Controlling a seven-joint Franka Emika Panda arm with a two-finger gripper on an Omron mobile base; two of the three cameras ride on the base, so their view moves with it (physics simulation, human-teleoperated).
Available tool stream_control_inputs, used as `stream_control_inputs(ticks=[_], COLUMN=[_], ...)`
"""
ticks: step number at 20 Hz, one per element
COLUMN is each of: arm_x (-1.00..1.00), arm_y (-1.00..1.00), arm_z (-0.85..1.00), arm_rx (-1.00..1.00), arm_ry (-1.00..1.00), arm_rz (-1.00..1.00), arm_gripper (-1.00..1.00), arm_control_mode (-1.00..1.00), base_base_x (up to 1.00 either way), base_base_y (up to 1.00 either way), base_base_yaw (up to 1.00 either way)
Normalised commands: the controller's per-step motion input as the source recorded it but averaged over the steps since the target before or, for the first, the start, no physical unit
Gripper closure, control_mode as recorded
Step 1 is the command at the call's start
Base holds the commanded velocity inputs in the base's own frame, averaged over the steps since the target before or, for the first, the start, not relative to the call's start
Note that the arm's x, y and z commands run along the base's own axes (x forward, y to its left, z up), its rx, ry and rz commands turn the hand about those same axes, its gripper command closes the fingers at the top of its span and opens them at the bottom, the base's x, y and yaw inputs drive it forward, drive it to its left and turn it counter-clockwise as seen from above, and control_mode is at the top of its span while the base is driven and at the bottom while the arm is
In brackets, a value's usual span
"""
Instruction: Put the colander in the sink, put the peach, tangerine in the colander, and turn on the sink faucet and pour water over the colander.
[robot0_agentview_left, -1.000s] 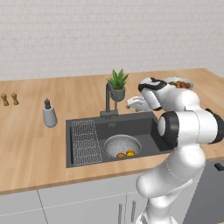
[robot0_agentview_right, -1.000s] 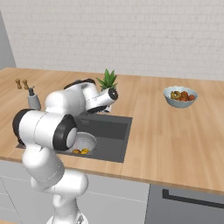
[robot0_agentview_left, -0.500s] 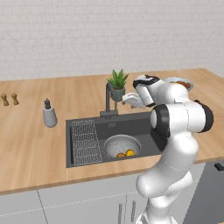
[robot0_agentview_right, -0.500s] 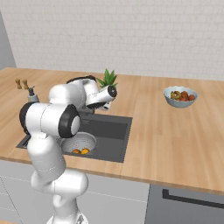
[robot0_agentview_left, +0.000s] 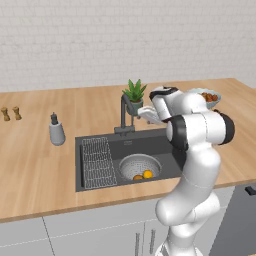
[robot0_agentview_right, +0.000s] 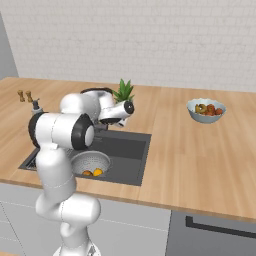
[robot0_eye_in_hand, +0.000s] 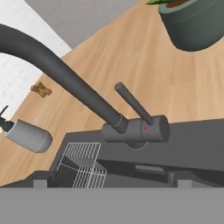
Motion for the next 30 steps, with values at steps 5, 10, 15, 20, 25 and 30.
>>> stream_control_inputs(ticks=[5, 10, 15, 20, 25, 30], arm_x=[0.35, 0.27, 0.30, 0.37, 0.40, 0.38], arm_y=[0.11, 0.09, 0.14, 0.08, 0.00, 0.00], arm_z=[-0.22, -0.19, -0.20, -0.12, -0.10, -0.13], arm_rx=[0.02, 0.02, 0.01, 0.01, 0.02, 0.02], arm_ry=[0.00, 0.00, 0.00, 0.00, 0.00, 0.00], arm_rz=[-0.06, -0.06, -0.06, -0.06, -0.06, -0.07], arm_gripper=[-1.00, -1.00, -1.00, -1.00, -1.00, -1.00], arm_control_mode=[-1.00, -1.00, -1.00, -1.00, -1.00, -1.00], base_base_x=[0.00, 0.00, 0.00, 0.00, 0.00, 0.00], base_base_y=[0.00, 0.00, 0.00, 0.00, 0.00, 0.00], base_base_yaw=[0.00, 0.00, 0.00, 0.00, 0.00, 0.00])
